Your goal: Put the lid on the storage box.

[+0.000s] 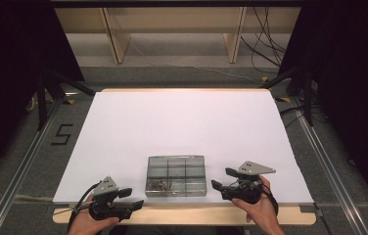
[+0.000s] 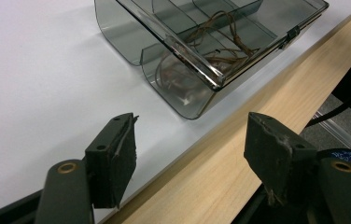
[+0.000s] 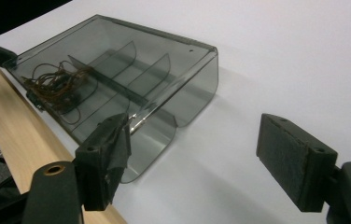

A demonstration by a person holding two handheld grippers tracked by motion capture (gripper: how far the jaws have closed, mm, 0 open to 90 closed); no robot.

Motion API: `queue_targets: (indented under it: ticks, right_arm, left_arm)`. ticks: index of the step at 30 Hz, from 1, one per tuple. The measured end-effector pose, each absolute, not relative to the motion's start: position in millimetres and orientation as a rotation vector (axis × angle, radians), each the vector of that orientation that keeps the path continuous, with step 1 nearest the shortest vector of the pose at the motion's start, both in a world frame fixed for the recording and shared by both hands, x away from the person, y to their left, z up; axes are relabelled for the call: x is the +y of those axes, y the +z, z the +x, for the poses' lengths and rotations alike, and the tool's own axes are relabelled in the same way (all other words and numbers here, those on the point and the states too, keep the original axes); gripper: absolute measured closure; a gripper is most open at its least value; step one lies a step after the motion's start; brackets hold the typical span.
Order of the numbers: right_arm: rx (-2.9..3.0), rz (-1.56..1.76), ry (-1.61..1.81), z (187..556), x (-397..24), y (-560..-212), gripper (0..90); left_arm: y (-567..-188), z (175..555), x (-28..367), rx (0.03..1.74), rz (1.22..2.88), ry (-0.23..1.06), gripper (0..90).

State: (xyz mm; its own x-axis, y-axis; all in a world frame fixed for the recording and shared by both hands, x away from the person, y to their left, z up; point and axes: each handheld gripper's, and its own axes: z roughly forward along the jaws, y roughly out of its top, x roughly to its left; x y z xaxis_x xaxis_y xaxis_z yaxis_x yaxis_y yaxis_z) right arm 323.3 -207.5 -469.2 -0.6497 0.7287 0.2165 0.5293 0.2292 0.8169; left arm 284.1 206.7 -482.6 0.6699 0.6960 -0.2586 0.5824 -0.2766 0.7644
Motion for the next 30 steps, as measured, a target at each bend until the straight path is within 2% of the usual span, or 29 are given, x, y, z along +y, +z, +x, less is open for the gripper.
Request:
queue_targets:
  ticks: [14,30]
  right_arm:
    - [2.315,1.142,1.421,318,-207,-472,16.5]
    - [2.322,1.130,1.410,305,-206,-472,16.5]
  left_arm:
    - [-485,283,205,0.994,1.966,0.169,28.2]
    - [-485,281,207,0.993,1.975,0.180,27.7]
